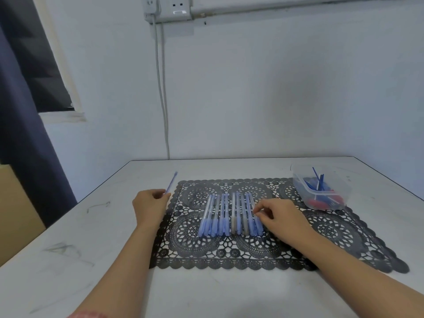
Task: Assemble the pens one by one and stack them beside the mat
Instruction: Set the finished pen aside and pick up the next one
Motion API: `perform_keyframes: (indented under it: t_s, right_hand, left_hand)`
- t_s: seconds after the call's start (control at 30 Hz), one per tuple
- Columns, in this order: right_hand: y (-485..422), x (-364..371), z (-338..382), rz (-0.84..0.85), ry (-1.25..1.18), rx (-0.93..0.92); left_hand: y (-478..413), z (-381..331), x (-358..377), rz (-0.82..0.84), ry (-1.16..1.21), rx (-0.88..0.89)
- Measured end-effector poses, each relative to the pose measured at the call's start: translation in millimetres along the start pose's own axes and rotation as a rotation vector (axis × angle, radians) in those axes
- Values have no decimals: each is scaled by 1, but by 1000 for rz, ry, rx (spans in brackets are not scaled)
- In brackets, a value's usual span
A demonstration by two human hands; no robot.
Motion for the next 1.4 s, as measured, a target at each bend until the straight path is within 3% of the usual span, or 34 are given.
perform_keyframes:
  t_s: [0.2, 0.5, 0.83, 1.4]
  right_hand:
    - [-1, 1, 0, 11, 18, 9]
    - [0, 2, 1, 24, 20, 14]
    - [0, 1, 2, 21, 24, 4]
    - [3, 0, 4, 34, -9, 19]
  left_hand:
    - [-5, 14, 9, 48, -72, -57]
    - [-1, 10, 16, 131, -425, -112]
    - [-11, 19, 11, 332, -451, -249]
    - [-13, 22, 13, 182, -300, -129]
Point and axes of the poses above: each hand's wrist, its own y-axis away from the middle knuckle, its own x-axis out of the palm, z = x × y, the point moved 10 cm from there along -y, towards the middle knuckle, and after that the axes turned 12 degrees about z, right-handed, at the moved point
